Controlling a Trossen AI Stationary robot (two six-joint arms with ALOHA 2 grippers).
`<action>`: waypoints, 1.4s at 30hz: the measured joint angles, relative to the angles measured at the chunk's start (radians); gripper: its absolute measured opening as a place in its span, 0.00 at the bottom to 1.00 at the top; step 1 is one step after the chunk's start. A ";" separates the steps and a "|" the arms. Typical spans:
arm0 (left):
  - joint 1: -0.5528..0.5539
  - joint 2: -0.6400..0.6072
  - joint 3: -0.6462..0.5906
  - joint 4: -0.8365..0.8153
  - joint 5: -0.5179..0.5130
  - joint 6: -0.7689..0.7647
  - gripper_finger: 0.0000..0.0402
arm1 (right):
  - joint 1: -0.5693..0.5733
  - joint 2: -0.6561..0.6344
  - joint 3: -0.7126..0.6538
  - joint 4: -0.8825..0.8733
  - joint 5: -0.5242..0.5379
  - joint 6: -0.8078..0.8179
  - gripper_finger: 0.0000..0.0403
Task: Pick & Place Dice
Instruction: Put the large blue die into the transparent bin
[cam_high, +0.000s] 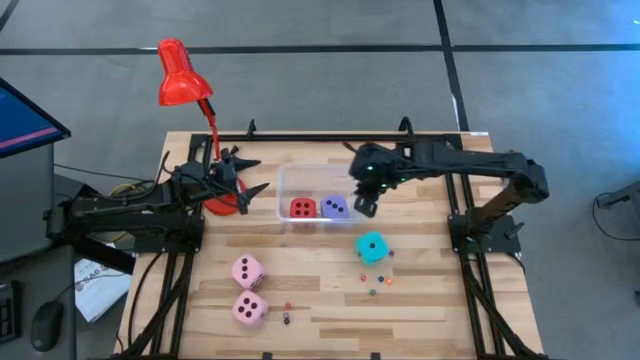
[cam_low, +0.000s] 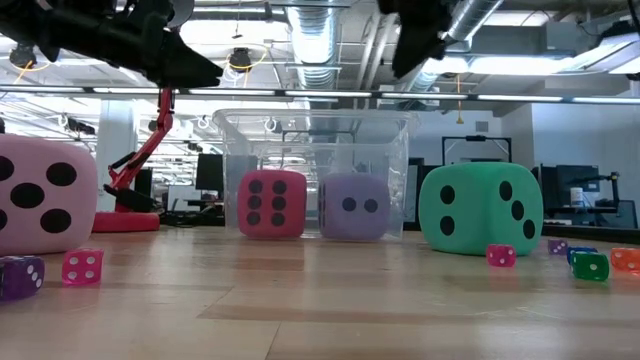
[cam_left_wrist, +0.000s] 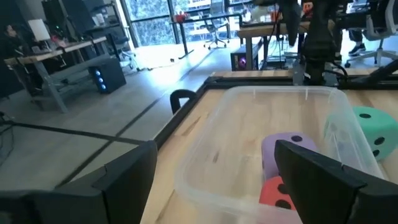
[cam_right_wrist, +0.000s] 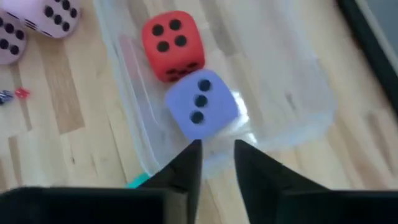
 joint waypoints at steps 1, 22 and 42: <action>0.000 -0.006 0.000 -0.003 -0.001 0.000 0.78 | 0.008 -0.018 0.000 -0.010 0.018 0.003 0.19; 0.000 -0.366 -0.134 -0.165 0.040 0.022 0.78 | 0.148 -0.396 -0.274 0.029 0.313 0.166 0.02; 0.000 -0.379 -0.146 -0.221 0.026 -0.038 0.78 | 0.145 -0.394 -0.459 0.133 0.326 0.457 0.00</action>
